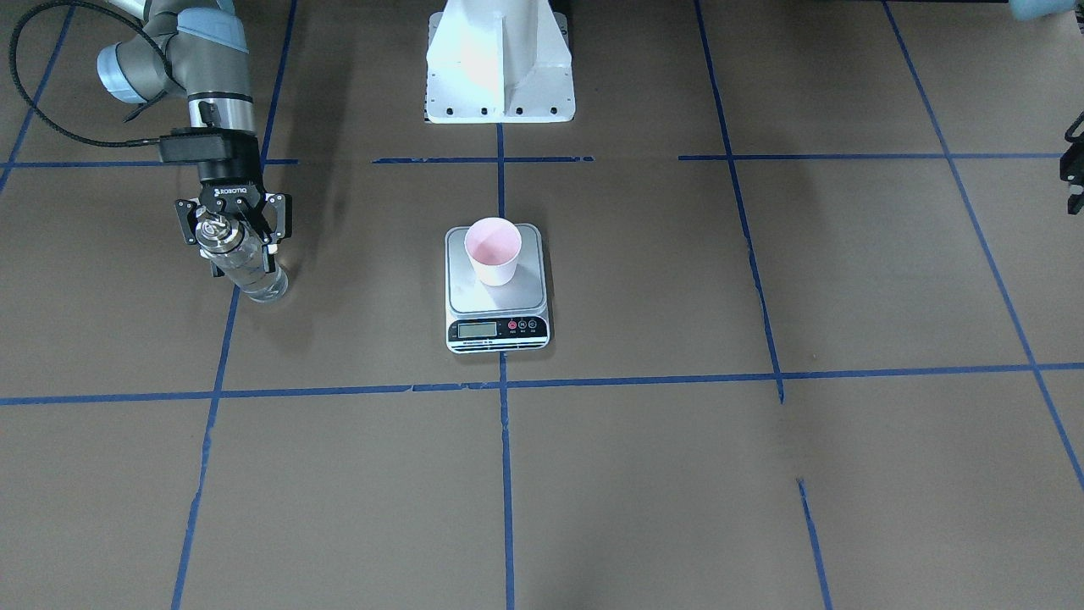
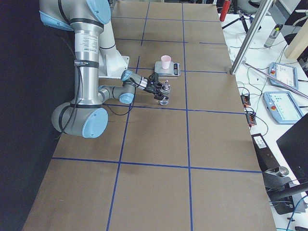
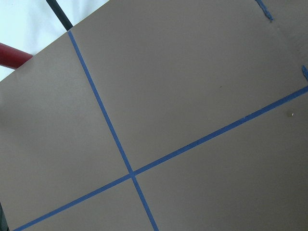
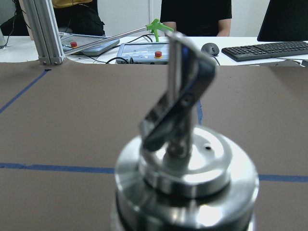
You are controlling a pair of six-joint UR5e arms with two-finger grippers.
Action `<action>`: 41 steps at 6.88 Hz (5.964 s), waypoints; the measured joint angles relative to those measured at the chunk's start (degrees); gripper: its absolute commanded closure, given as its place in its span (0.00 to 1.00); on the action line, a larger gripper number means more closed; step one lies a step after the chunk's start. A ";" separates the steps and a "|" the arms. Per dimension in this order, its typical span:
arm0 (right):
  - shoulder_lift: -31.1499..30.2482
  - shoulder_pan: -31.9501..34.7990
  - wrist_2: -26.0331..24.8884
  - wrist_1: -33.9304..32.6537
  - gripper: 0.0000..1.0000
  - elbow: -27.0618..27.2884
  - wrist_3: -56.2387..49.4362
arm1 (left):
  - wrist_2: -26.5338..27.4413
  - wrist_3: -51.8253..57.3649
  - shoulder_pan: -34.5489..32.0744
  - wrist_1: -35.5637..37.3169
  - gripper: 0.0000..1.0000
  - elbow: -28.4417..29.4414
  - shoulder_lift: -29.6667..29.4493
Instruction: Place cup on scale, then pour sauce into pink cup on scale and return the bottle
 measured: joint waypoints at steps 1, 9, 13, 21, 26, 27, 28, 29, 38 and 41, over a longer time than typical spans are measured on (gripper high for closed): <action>0.06 1.75 2.58 0.23 1.00 2.70 -1.60 | 0.00 0.02 -0.16 0.01 0.00 -0.01 -0.06; 5.59 8.49 2.48 -3.85 1.00 7.42 -33.69 | -2.70 0.95 -3.26 -0.28 0.00 -0.48 3.64; 9.93 4.88 -6.45 -7.20 1.00 5.50 -43.24 | -5.62 0.71 -4.15 -3.22 0.00 3.04 7.63; 20.78 -4.70 -23.37 -20.20 1.00 -1.51 -52.53 | -6.43 9.54 -9.25 -9.60 0.00 18.38 9.10; 27.75 -4.32 -27.90 -37.46 1.00 -2.68 -58.24 | -6.30 16.14 -11.53 -11.49 0.00 21.18 9.25; 28.17 -4.27 -29.77 -38.75 1.00 -4.68 -58.29 | -6.26 16.13 -11.56 -11.48 0.00 21.20 9.25; 28.32 -4.20 -31.49 -39.22 1.00 -6.46 -58.39 | -6.22 16.12 -11.59 -11.44 0.00 21.23 9.25; 28.33 -4.16 -33.07 -39.41 1.00 -7.52 -59.77 | -6.18 16.09 -11.59 -11.40 0.00 21.27 9.21; 28.43 -4.32 -41.12 -39.61 1.00 -10.46 -72.47 | -6.07 16.02 -11.60 -11.24 0.00 22.84 8.22; 28.49 -4.74 -43.01 -39.60 1.00 -10.88 -72.50 | -6.06 16.02 -11.53 -11.24 0.00 23.02 8.01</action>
